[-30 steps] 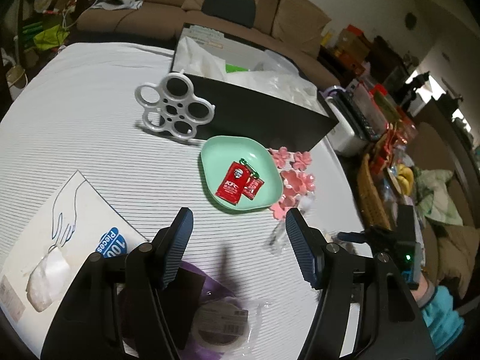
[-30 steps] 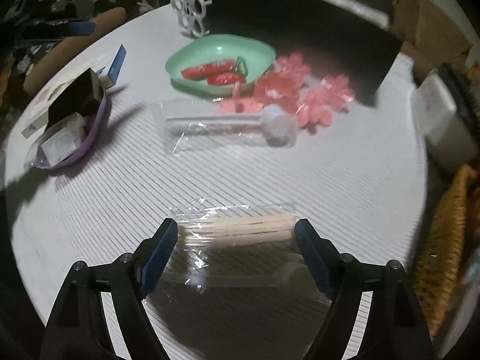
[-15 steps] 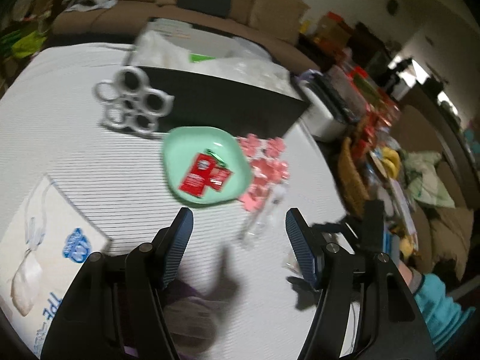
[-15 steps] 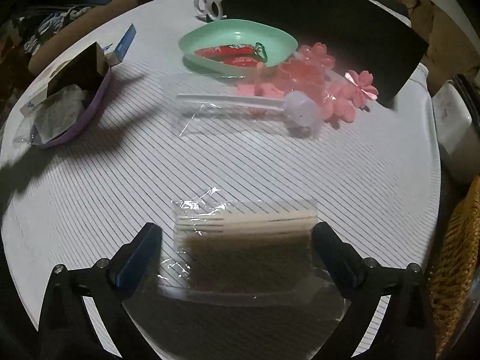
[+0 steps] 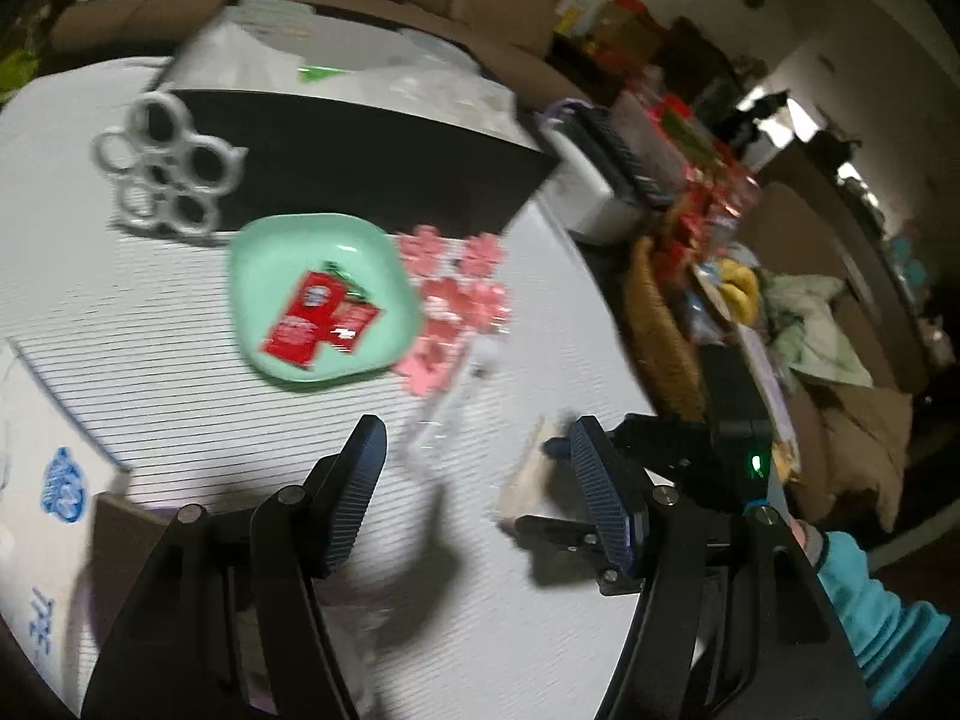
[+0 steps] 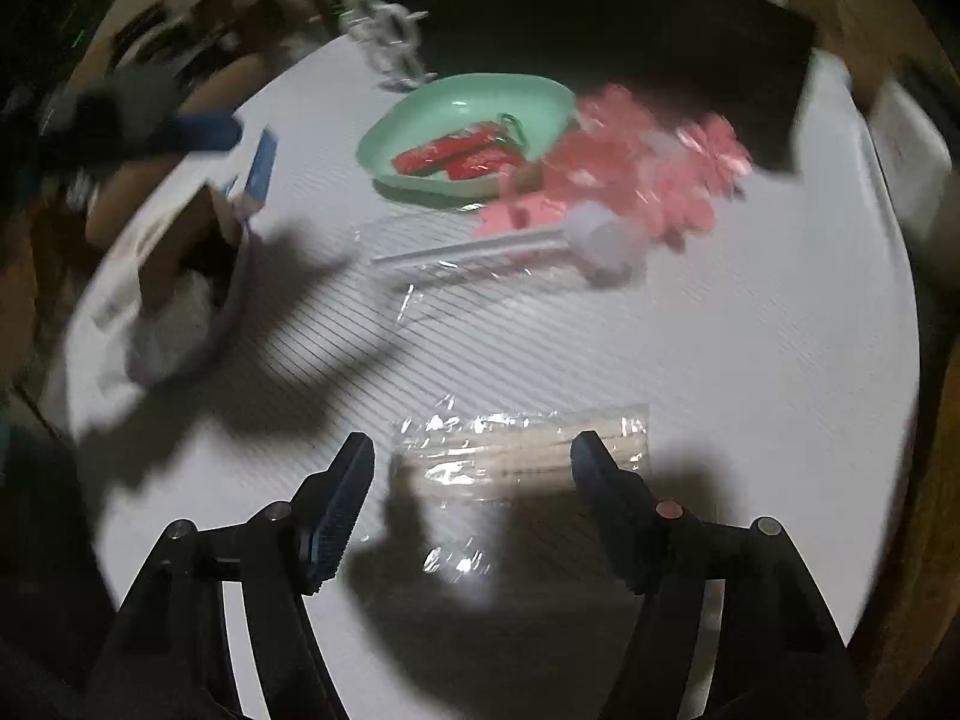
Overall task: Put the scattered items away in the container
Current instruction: 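Grasp the wooden stick pack with the left tool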
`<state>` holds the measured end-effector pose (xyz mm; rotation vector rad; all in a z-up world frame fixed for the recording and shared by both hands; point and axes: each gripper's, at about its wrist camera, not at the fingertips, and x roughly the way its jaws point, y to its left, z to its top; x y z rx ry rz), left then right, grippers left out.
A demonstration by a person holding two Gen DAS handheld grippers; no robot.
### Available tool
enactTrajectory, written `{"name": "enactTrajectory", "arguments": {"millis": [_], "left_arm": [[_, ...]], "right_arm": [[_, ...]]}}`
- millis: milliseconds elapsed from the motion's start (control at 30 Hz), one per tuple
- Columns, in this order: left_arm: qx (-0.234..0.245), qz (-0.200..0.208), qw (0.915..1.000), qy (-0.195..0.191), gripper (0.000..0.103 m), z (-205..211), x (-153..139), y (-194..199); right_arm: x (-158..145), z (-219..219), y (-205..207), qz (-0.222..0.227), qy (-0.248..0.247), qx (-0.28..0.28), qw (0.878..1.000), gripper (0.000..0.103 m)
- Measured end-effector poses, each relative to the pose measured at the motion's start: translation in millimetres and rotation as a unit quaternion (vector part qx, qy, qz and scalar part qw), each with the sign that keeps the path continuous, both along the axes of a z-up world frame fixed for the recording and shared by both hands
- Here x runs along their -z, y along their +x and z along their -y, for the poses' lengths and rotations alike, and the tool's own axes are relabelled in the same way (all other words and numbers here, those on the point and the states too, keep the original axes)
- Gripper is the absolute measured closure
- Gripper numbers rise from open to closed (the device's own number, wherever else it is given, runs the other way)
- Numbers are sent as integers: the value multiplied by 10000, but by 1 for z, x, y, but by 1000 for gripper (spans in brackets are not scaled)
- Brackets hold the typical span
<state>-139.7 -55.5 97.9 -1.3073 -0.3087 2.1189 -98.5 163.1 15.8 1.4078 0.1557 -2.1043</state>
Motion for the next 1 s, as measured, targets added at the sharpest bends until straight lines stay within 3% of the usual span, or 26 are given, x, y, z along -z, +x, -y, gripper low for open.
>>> {"name": "enactTrajectory", "arguments": {"millis": [133,233,333,467,533,633,733,800,867,1000], "left_arm": [[328,-20,9991,-264,42,-34,8,6],[653,-234,9947,-753,42,-64,19,15],[1010,-528,9843,-1346,42,-92,35,29],[1297,-801,9688,-1953,43,-119,61,44],[1251,-864,9652,-2130,47,-125,73,47],[1391,-821,9645,-2089,47,-131,84,51],[1479,-1076,9567,-2267,45,-136,88,59],[1391,-1179,9576,-2231,54,-135,88,62],[1323,-1223,9596,-2160,90,-133,87,62],[1258,-894,9713,-1809,91,-125,86,56]], "right_arm": [[-13,-8,13,62,-79,270,9996,30],[-28,-28,16,-14,45,635,9980,30],[-46,-70,6,-47,-785,1382,9873,24],[-61,-91,-5,-56,-1507,1655,9746,20],[-62,-92,-8,-47,-1650,1691,9717,20],[-56,-94,-15,86,-1709,1767,9693,20],[-53,-100,-17,187,-1704,1783,9689,20],[-54,-102,-16,200,-1768,1772,9679,20],[-55,-103,-17,177,-1802,1780,9672,20],[-56,-108,-16,175,-1901,1852,9640,20]]}}
